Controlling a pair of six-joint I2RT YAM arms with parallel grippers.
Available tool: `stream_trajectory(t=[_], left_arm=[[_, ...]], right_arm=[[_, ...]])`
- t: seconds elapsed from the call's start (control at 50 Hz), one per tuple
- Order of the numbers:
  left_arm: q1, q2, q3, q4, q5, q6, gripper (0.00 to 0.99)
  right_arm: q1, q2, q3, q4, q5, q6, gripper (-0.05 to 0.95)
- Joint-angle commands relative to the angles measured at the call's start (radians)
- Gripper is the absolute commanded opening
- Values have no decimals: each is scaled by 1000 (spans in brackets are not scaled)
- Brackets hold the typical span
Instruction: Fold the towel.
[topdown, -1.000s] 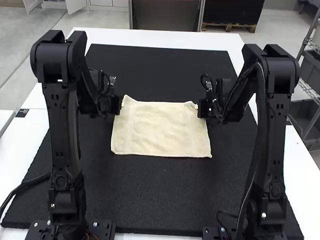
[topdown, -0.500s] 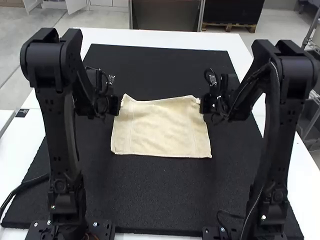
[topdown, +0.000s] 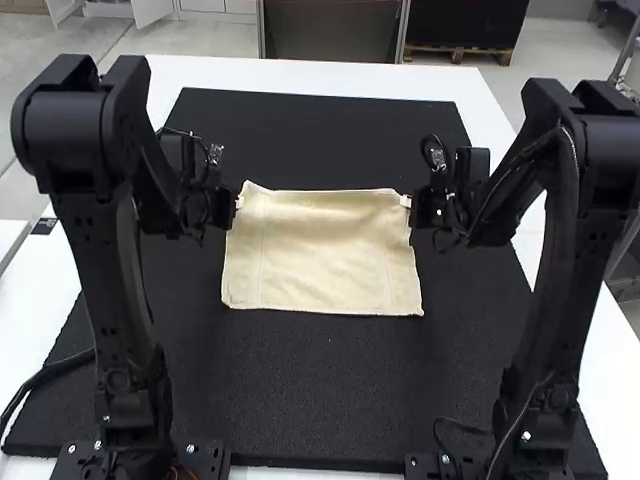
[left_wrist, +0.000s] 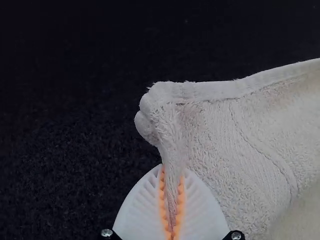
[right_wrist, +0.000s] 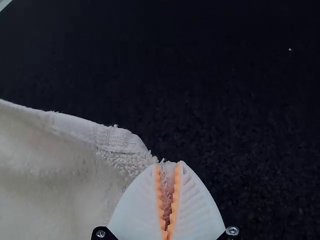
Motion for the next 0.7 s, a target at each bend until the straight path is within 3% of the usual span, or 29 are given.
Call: stream_trajectory(t=[0.0,0.68], left_arm=[[11,-46,-22,6,21,19,23],[23,-197,-115,-26,53,19,23]], right_arm=[[-27,-37,-14,8,-33,3,-20],[-83,-86,-46,8,-94,-4,-20]])
